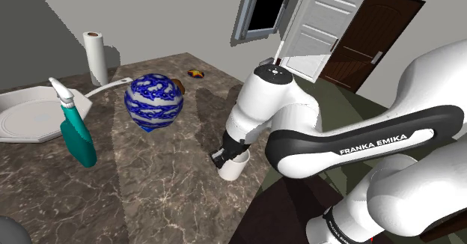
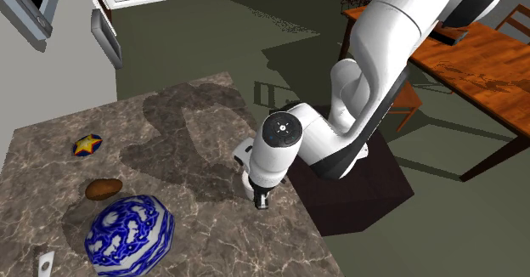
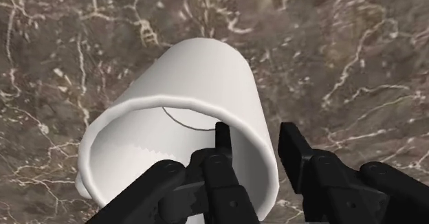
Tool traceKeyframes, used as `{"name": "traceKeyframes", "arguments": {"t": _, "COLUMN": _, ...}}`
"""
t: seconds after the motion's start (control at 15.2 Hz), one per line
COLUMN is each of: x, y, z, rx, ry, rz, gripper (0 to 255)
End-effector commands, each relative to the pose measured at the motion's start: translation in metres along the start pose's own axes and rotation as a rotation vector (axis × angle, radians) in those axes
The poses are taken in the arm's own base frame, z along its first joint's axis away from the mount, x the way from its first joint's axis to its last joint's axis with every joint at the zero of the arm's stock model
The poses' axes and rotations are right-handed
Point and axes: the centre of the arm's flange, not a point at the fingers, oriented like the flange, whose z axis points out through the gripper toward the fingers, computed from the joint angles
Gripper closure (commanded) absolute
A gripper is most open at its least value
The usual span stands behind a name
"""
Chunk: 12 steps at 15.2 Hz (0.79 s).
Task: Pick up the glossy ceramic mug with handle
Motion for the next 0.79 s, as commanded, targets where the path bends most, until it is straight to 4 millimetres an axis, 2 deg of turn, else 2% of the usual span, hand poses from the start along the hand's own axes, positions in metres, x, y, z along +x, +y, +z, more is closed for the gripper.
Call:
{"name": "traceKeyframes", "arguments": {"t": 0.0, "x": 0.000, "y": 0.000, "z": 0.000, "rx": 0.000, "ry": 0.000, "rz": 0.000, "gripper": 255}}
{"name": "traceKeyframes", "arguments": {"t": 0.46, "x": 0.000, "y": 0.000, "z": 0.000, "rx": 0.000, "ry": 0.000, "rz": 0.000, "gripper": 255}}
{"name": "traceKeyframes", "arguments": {"t": 0.73, "x": 0.003, "y": 0.001, "z": -0.021, "rx": 0.000, "ry": 0.000, "rz": 0.000, "gripper": 255}}
